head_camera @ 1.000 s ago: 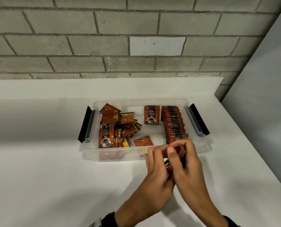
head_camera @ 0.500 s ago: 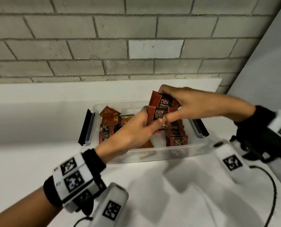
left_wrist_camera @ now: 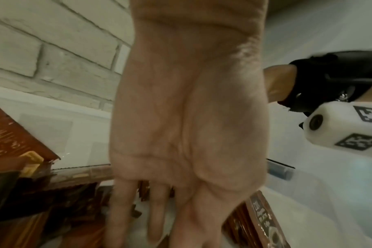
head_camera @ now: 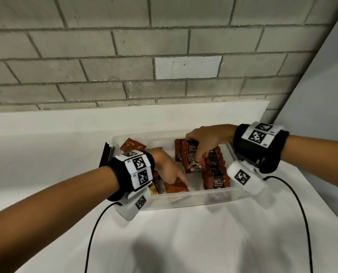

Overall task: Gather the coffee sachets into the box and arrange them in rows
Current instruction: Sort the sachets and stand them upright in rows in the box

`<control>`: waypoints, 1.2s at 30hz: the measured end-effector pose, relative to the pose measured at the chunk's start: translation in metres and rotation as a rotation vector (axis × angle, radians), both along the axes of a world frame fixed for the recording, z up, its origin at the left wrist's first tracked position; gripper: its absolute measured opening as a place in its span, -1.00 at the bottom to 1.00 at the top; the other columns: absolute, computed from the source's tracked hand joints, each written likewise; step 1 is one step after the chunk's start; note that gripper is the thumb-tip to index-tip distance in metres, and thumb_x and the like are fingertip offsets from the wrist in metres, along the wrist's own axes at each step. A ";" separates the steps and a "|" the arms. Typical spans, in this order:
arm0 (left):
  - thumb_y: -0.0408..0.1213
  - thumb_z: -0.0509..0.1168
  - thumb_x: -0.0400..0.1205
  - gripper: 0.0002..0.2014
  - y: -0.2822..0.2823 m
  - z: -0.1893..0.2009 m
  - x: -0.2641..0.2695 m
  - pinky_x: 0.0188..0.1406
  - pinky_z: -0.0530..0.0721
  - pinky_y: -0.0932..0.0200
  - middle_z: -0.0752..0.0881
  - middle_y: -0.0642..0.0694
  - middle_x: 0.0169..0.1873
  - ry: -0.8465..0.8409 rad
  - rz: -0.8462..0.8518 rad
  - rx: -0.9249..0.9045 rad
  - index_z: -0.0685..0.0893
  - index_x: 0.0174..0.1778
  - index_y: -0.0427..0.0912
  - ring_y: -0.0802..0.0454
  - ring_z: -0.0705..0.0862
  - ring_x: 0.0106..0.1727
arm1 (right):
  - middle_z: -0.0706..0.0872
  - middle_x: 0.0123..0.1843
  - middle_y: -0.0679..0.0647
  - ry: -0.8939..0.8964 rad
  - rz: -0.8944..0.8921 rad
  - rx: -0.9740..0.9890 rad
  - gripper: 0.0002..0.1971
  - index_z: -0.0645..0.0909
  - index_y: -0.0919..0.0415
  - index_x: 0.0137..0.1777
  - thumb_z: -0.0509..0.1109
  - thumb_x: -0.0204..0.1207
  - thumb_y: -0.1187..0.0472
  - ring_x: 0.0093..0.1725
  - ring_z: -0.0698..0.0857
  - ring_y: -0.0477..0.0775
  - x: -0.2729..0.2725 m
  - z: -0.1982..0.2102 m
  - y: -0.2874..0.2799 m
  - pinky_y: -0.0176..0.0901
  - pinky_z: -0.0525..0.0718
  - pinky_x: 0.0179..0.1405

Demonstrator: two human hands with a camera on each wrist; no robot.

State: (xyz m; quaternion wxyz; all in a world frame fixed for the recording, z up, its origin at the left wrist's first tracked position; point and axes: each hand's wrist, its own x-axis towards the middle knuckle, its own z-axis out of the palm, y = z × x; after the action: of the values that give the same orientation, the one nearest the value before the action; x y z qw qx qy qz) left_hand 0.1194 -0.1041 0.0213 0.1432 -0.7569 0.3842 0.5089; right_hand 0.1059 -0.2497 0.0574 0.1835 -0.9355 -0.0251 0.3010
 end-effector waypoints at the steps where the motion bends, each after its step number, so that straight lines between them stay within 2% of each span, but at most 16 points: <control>1: -0.53 0.04 0.62 -0.34 0.000 -0.005 0.002 0.56 0.30 -0.06 0.21 -0.06 0.63 0.017 -0.024 0.056 0.27 0.61 0.13 -0.13 0.20 0.62 | 0.64 0.02 0.08 0.021 0.001 -0.016 -0.55 0.48 0.21 0.20 0.55 0.35 0.35 -0.04 0.74 0.07 0.001 -0.005 0.003 -0.28 0.73 -0.23; 3: -0.51 0.05 0.59 -0.37 0.003 -0.011 0.006 0.56 0.32 -0.16 0.29 -0.06 0.60 0.061 -0.050 0.137 0.37 0.57 0.10 -0.14 0.26 0.61 | 0.57 0.12 0.04 0.032 0.040 -0.085 -0.39 0.42 0.23 0.40 0.56 0.36 0.28 0.05 0.68 0.07 0.001 -0.014 0.008 -0.26 0.70 -0.20; 5: -0.54 0.01 0.59 -0.36 0.007 -0.004 0.005 0.58 0.27 -0.15 0.23 -0.07 0.63 0.021 -0.077 0.173 0.37 0.56 0.07 -0.13 0.19 0.63 | 0.59 0.26 0.06 0.043 0.105 -0.145 -0.33 0.40 0.23 0.46 0.57 0.36 0.21 0.14 0.63 0.06 0.001 -0.022 0.012 -0.22 0.65 -0.08; 8: -0.55 -0.01 0.62 -0.35 0.010 0.005 0.003 0.58 0.24 -0.08 0.18 -0.07 0.65 -0.034 -0.114 0.136 0.30 0.60 0.11 -0.12 0.13 0.64 | 0.55 0.44 0.12 0.070 0.187 -0.203 -0.29 0.41 0.27 0.48 0.58 0.35 0.18 0.33 0.58 0.13 0.000 -0.034 0.017 -0.16 0.60 0.16; 10: -0.58 0.00 0.62 -0.30 0.010 0.008 0.001 0.56 0.25 -0.06 0.14 -0.10 0.65 -0.024 -0.125 0.116 0.21 0.63 0.14 -0.14 0.12 0.64 | 0.46 0.53 0.16 0.062 0.236 -0.250 -0.20 0.32 0.28 0.56 0.59 0.35 0.16 0.44 0.50 0.16 0.000 -0.038 0.018 -0.08 0.56 0.34; 11: -0.59 0.01 0.62 -0.28 0.010 0.008 0.001 0.56 0.25 -0.06 0.11 -0.12 0.66 -0.021 -0.127 0.110 0.17 0.63 0.16 -0.14 0.10 0.65 | 0.44 0.54 0.17 0.048 0.247 -0.251 -0.18 0.30 0.29 0.58 0.59 0.36 0.18 0.45 0.48 0.16 0.000 -0.040 0.018 -0.08 0.54 0.35; 13: -0.59 0.03 0.63 -0.25 0.009 0.006 0.001 0.58 0.22 -0.10 0.06 -0.13 0.67 -0.027 -0.131 0.102 0.12 0.63 0.22 -0.16 0.06 0.66 | 0.53 0.45 0.17 0.007 0.263 -0.225 -0.26 0.40 0.29 0.51 0.59 0.34 0.21 0.37 0.55 0.14 0.003 -0.041 0.017 -0.10 0.60 0.26; 15: -0.54 0.07 0.64 -0.24 0.007 0.007 0.003 0.57 0.23 -0.15 0.02 -0.11 0.68 -0.048 -0.144 0.090 0.08 0.63 0.29 -0.17 0.07 0.65 | 0.64 0.28 0.16 -0.052 0.269 -0.208 -0.39 0.52 0.31 0.38 0.59 0.32 0.24 0.16 0.61 0.08 0.006 -0.041 0.017 -0.19 0.65 -0.03; 17: -0.48 0.09 0.67 -0.27 0.005 0.006 0.004 0.57 0.24 -0.14 0.00 -0.11 0.68 -0.080 -0.142 0.080 0.04 0.63 0.30 -0.18 0.08 0.65 | 0.65 0.04 0.15 -0.130 0.294 -0.217 -0.53 0.56 0.35 0.23 0.57 0.33 0.29 -0.08 0.56 0.01 0.008 -0.040 0.017 -0.32 0.46 -0.40; 19: -0.40 0.11 0.70 -0.30 0.002 0.005 0.005 0.56 0.25 -0.11 0.03 -0.12 0.68 -0.113 -0.112 0.061 0.00 0.65 0.26 -0.18 0.11 0.64 | 0.55 -0.17 0.09 -0.194 0.328 -0.250 -0.54 0.51 0.38 0.23 0.54 0.35 0.32 -0.26 0.49 -0.02 0.010 -0.041 0.018 -0.29 0.32 -0.52; 21: -0.33 0.13 0.71 -0.32 0.000 0.003 0.005 0.54 0.31 -0.10 0.11 -0.16 0.66 -0.144 -0.051 0.026 -0.02 0.66 0.21 -0.19 0.22 0.61 | 0.45 -0.24 0.02 -0.250 0.331 -0.277 -0.46 0.41 0.35 0.31 0.53 0.37 0.32 -0.33 0.44 -0.03 0.011 -0.042 0.019 -0.24 0.31 -0.54; 23: -0.30 0.14 0.71 -0.32 -0.003 0.000 0.006 0.48 0.42 -0.07 0.20 -0.21 0.63 -0.148 0.009 0.003 -0.05 0.66 0.18 -0.21 0.38 0.53 | 0.54 -0.07 0.14 -0.310 0.342 -0.317 -0.37 0.31 0.30 0.40 0.52 0.38 0.30 -0.21 0.50 0.07 0.011 -0.042 0.019 -0.17 0.38 -0.45; 26: -0.22 0.17 0.71 -0.29 -0.004 -0.003 0.006 0.44 0.46 0.03 0.11 -0.23 0.65 -0.151 0.073 0.002 -0.12 0.67 0.16 -0.20 0.45 0.49 | 0.53 0.13 0.30 -0.396 0.380 -0.408 -0.38 0.26 0.28 0.43 0.46 0.42 0.28 0.04 0.51 0.21 0.012 -0.044 0.015 -0.12 0.35 -0.22; 29: -0.15 0.19 0.70 -0.26 -0.005 -0.006 0.007 0.50 0.39 -0.04 0.09 -0.24 0.66 -0.181 0.096 0.004 -0.15 0.67 0.14 -0.19 0.39 0.54 | 0.52 0.16 0.26 -0.424 0.383 -0.365 -0.50 0.34 0.29 0.33 0.43 0.43 0.33 0.11 0.47 0.19 0.015 -0.048 0.012 -0.13 0.32 -0.21; 33: -0.18 0.22 0.70 -0.23 -0.006 -0.006 0.008 0.30 0.50 0.13 0.09 -0.21 0.66 -0.145 0.180 -0.006 -0.16 0.67 0.11 -0.10 0.61 0.35 | 0.44 0.24 0.22 -0.482 0.375 -0.298 -0.49 0.33 0.30 0.34 0.43 0.42 0.39 0.18 0.41 0.14 0.016 -0.054 0.009 -0.12 0.41 -0.15; 36: -0.17 0.23 0.69 -0.23 -0.004 -0.001 0.007 0.43 0.47 0.08 0.22 -0.18 0.63 -0.139 0.216 -0.035 -0.16 0.67 0.15 -0.02 0.68 0.27 | 0.40 0.18 0.17 -0.491 0.328 -0.213 -0.42 0.30 0.30 0.36 0.51 0.42 0.29 0.07 0.34 0.01 0.015 -0.052 0.006 -0.18 0.41 -0.18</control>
State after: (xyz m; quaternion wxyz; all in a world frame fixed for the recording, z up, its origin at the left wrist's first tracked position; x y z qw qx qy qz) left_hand 0.1268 -0.1083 0.0201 0.1007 -0.8297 0.2984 0.4609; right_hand 0.1207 -0.2439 0.0053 0.0220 -0.9777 -0.1874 0.0926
